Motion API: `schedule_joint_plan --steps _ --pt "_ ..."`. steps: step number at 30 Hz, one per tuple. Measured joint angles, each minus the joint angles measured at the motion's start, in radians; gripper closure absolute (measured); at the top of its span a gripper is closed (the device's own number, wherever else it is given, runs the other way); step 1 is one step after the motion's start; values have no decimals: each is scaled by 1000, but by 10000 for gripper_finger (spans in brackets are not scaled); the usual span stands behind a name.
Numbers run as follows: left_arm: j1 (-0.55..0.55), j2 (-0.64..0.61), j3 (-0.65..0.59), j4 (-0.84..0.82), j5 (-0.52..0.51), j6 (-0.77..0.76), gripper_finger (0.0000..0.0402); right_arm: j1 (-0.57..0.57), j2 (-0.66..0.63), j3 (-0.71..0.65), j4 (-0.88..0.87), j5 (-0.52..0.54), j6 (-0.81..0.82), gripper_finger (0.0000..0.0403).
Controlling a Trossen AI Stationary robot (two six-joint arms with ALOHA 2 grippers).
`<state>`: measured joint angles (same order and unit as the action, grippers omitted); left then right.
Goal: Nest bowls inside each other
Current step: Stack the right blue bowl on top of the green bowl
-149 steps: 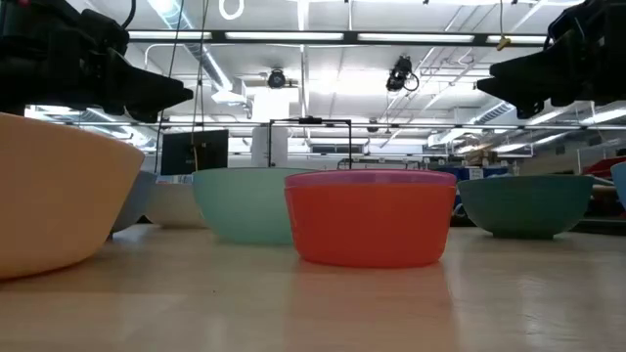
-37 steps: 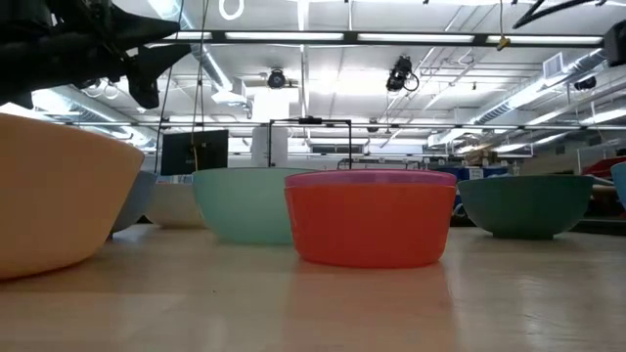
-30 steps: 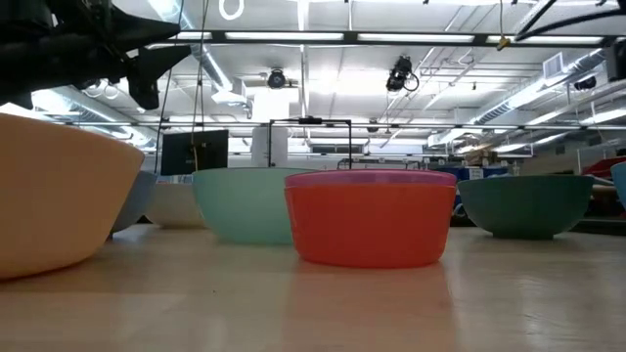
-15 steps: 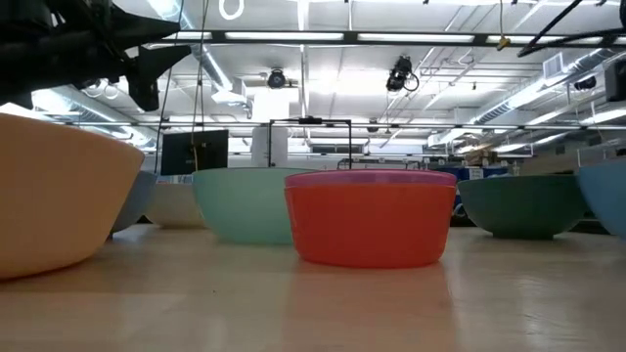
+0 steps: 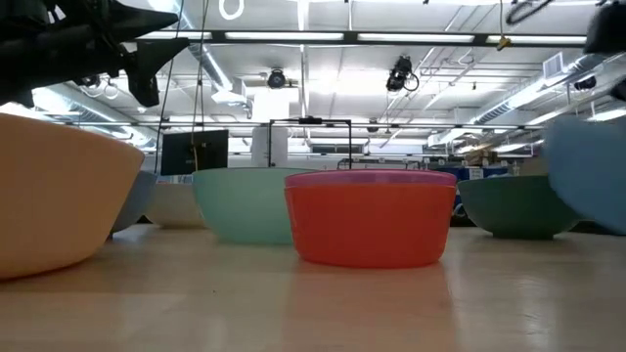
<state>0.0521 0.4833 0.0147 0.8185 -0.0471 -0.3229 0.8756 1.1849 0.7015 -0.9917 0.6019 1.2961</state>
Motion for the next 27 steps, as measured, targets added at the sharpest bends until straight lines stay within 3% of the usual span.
schedule_joint_plan --steps 4,9,12,17,27 --pt "0 0 0 0 -13 0 229 -75 -23 108 69 106 -126 403" --pt "0 0 0 22 -77 10 229 -290 -7 210 412 128 -498 403" --pt "0 0 0 62 -105 34 229 -440 21 236 640 52 -662 403" --pt "0 0 0 79 -160 34 229 -636 124 247 906 -138 -785 403" --pt "0 0 0 79 -221 27 229 -796 356 247 1114 -253 -793 403"
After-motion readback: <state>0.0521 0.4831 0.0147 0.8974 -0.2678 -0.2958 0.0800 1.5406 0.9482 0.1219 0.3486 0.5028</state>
